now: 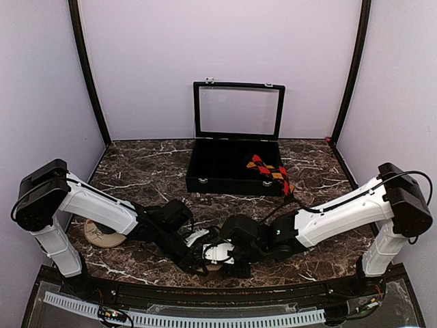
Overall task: Roll the socks
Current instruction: Roll the sock at the center of the board.
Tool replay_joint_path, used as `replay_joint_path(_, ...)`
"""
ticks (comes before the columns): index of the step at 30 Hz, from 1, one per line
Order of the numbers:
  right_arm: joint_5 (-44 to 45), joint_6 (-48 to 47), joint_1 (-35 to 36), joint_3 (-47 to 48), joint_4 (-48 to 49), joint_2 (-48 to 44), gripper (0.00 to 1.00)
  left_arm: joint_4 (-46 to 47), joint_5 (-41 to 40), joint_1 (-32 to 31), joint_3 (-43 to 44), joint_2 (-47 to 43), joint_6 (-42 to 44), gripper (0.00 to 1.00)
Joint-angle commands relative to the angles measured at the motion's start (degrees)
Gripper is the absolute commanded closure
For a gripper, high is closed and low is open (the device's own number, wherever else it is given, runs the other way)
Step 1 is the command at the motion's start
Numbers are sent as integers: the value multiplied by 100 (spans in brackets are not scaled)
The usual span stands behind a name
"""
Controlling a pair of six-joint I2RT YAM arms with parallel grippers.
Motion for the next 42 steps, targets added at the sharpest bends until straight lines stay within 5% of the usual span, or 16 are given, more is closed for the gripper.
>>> replay_joint_path(1,-154,-223,88,221,39,158,51,-610,-183,-5,-68,260,130,100)
replay_joint_path(25,-274,-448,102,400,135,940,53,-762,248,104,140,441,352,100)
replay_joint_path(29,-247,-341,93,395,18,1003,60,-786,267,142,151,441,393,100)
replay_joint_path(39,-281,43,76,425,-286,1142,100,-859,-94,232,194,409,337,100)
replay_joint_path(42,-283,162,75,418,-335,1146,100,-847,-233,305,202,364,177,100)
